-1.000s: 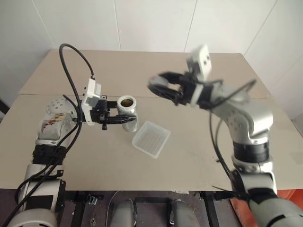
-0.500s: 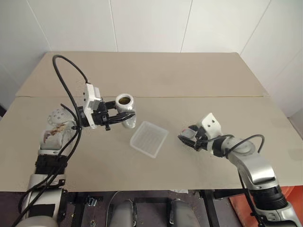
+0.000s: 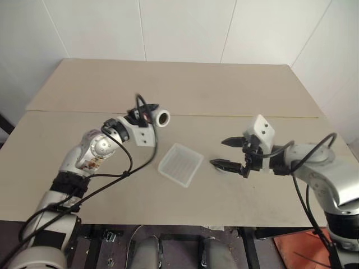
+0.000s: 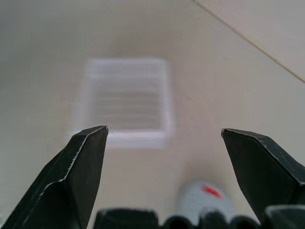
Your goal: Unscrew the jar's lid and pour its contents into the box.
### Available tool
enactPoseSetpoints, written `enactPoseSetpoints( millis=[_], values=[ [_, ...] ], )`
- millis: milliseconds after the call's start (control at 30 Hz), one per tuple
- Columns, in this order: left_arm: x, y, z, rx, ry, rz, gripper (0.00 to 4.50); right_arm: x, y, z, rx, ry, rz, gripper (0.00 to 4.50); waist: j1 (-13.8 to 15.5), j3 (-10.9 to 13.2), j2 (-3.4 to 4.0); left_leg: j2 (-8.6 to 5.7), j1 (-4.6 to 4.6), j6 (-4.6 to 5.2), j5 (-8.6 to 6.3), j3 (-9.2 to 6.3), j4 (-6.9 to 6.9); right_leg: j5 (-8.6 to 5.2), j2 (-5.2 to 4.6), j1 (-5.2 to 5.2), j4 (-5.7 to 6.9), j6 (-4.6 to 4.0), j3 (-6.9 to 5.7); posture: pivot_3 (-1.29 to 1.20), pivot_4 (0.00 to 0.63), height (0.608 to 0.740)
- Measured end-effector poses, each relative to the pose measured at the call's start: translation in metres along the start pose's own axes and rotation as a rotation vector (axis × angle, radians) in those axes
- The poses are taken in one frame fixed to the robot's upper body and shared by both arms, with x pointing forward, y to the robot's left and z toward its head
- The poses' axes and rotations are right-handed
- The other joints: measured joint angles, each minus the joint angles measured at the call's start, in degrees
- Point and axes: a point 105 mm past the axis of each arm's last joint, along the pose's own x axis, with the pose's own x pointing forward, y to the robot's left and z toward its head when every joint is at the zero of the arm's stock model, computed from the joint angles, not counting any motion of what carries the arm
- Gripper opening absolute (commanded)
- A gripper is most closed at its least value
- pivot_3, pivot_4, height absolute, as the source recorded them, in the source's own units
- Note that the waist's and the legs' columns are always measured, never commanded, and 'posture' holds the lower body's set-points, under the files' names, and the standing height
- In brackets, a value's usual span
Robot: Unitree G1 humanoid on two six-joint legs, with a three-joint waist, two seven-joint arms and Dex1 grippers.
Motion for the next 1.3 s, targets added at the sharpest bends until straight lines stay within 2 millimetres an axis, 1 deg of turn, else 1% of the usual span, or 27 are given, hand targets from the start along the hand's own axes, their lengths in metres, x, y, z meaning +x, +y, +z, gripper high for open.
enactPoseSetpoints(
  millis=[33, 100, 133, 200, 300, 400, 467, 633, 767, 867, 933, 1033, 1100, 1133, 1167, 1200, 1267, 1300],
  values=[
    [0.006, 0.008, 0.005, 0.117, -0.05, 0.035, 1.94, 0.0, 0.004, 0.002, -0.003, 0.008, 0.032, 4.45, 0.22, 0.0, 0.0, -0.02, -0.03, 0.03, -0.02, 0.06, 0.02, 0.01, -0.03, 0.0, -0.01, 0.02, -0.01, 0.0, 0.15, 0.74],
    [0.013, 0.018, 0.015, 0.24, -0.125, 0.097, 1.94, 0.002, 0.007, 0.004, -0.014, 0.02, 0.067, 4.45, 0.31, 0.0, 0.0, -0.02, -0.03, 0.08, -0.05, 0.18, 0.02, 0.02, -0.06, -0.01, -0.02, 0.06, 0.02, 0.0, 0.15, 0.74],
    [0.015, 0.018, 0.021, 0.286, -0.163, 0.108, 1.94, 0.003, 0.009, 0.006, -0.02, 0.021, 0.079, 4.45, 0.29, 0.0, 0.0, -0.01, -0.03, 0.09, -0.05, 0.22, 0.02, 0.02, -0.07, -0.02, -0.02, 0.07, 0.02, 0.0, 0.15, 0.74],
    [0.016, 0.009, 0.036, 0.387, -0.254, 0.104, 1.94, 0.003, 0.009, 0.009, -0.03, 0.015, 0.089, 4.45, 0.26, 0.0, 0.0, 0.0, -0.04, 0.09, -0.06, 0.28, 0.01, 0.01, -0.07, -0.08, 0.03, 0.07, 0.04, 0.0, 0.15, 0.74],
    [0.012, -0.013, 0.05, 0.561, -0.357, 0.059, 1.94, 0.003, 0.008, 0.014, -0.047, 0.008, 0.085, 4.45, -0.03, 0.0, -0.01, 0.01, -0.13, 0.06, -0.03, 0.39, 0.01, 0.02, -0.06, -0.3, 0.19, 0.07, 0.12, 0.0, 0.15, 0.74],
    [0.01, -0.021, 0.06, 0.698, -0.409, 0.057, 1.94, 0.004, 0.007, 0.017, -0.051, -0.004, 0.079, 4.45, -0.18, 0.0, 0.0, 0.02, -0.14, 0.05, -0.03, 0.42, 0.02, 0.01, -0.06, -0.32, 0.21, 0.07, 0.12, 0.0, 0.15, 0.74],
    [0.01, -0.022, 0.062, 0.762, -0.42, 0.059, 1.94, 0.006, 0.007, 0.018, -0.048, -0.013, 0.072, 4.45, -0.24, -0.01, -0.01, 0.02, -0.15, 0.05, -0.03, 0.43, 0.03, 0.01, -0.07, -0.32, 0.2, 0.07, 0.12, 0.0, 0.15, 0.74],
    [0.013, -0.022, 0.058, 0.835, -0.393, 0.069, 1.94, 0.007, 0.006, 0.019, -0.045, -0.028, 0.059, 4.45, -0.25, -0.01, -0.01, 0.02, -0.15, 0.06, -0.03, 0.44, 0.03, 0.01, -0.08, -0.32, 0.2, 0.08, 0.12, 0.0, 0.15, 0.74],
    [0.014, -0.022, 0.055, 0.836, -0.373, 0.072, 1.94, 0.007, 0.006, 0.021, -0.048, -0.035, 0.055, 4.45, -0.31, -0.01, -0.01, 0.02, -0.14, 0.06, -0.03, 0.44, 0.03, 0.01, -0.08, -0.33, 0.22, 0.08, 0.12, 0.0, 0.15, 0.74],
    [0.015, -0.019, 0.056, 0.795, -0.356, 0.081, 1.94, 0.007, 0.007, 0.023, -0.062, -0.043, 0.058, 4.45, -0.32, -0.01, -0.01, 0.02, -0.14, 0.06, -0.03, 0.43, 0.03, 0.01, -0.09, -0.33, 0.21, 0.08, 0.13, 0.0, 0.15, 0.74],
    [0.015, -0.017, 0.054, 0.684, -0.305, 0.098, 1.94, 0.007, 0.008, 0.024, -0.078, -0.056, 0.056, 4.45, -0.35, -0.01, -0.01, 0.03, -0.13, 0.06, -0.03, 0.43, 0.03, 0.01, -0.1, -0.33, 0.22, 0.08, 0.14, 0.0, 0.15, 0.74],
    [0.013, -0.021, 0.044, 0.358, -0.14, 0.091, 1.94, 0.007, 0.007, 0.022, -0.101, -0.074, 0.04, 4.45, -0.42, -0.01, -0.01, 0.06, -0.12, 0.06, -0.03, 0.43, 0.07, 0.01, -0.12, -0.34, 0.28, 0.07, 0.15, 0.0, 0.15, 0.74],
    [0.011, -0.026, 0.021, -0.094, 0.121, 0.079, 1.94, 0.009, 0.006, 0.018, -0.108, -0.091, 0.024, 4.45, -0.54, -0.02, 0.01, 0.13, -0.14, 0.07, -0.03, 0.44, 0.14, 0.0, -0.14, -0.37, 0.31, 0.09, 0.17, 0.0, 0.15, 0.74],
    [0.009, -0.028, 0.011, -0.271, 0.213, 0.083, 1.94, 0.009, 0.006, 0.017, -0.11, -0.095, 0.016, 4.45, -0.56, -0.01, 0.0, 0.13, -0.18, 0.07, -0.03, 0.44, 0.22, 0.0, -0.13, -0.38, 0.37, 0.09, 0.16, 0.0, 0.15, 0.74],
    [0.006, -0.029, -0.001, -0.512, 0.315, 0.084, 1.94, 0.009, 0.005, 0.016, -0.114, -0.104, 0.009, 4.45, -0.6, -0.01, 0.0, 0.1, -0.18, 0.07, -0.03, 0.43, 0.27, 0.0, -0.11, -0.36, 0.37, 0.09, 0.14, 0.0, 0.15, 0.74],
    [0.003, -0.027, -0.01, -0.643, 0.366, 0.097, 1.94, 0.01, 0.006, 0.017, -0.115, -0.112, 0.008, 4.45, -0.62, -0.01, 0.0, 0.1, -0.17, 0.07, -0.03, 0.41, 0.31, 0.0, -0.09, -0.35, 0.4, 0.1, 0.14, 0.0, 0.15, 0.74],
    [-0.011, -0.023, -0.03, -0.984, 0.45, 0.132, 1.94, 0.011, 0.005, 0.018, -0.12, -0.133, -0.004, 4.45, -0.74, -0.01, 0.0, 0.08, -0.05, 0.06, -0.03, 0.33, 0.3, -0.01, -0.06, -0.24, 0.39, 0.12, 0.15, 0.0, 0.15, 0.74],
    [-0.017, -0.022, -0.035, -1.091, 0.464, 0.15, 1.94, 0.011, 0.004, 0.018, -0.119, -0.134, -0.01, 4.45, -0.93, -0.02, 0.0, 0.06, 0.03, 0.06, -0.03, 0.22, 0.29, -0.01, -0.05, -0.16, 0.38, 0.12, 0.16, 0.0, 0.15, 0.74]
  ],
)
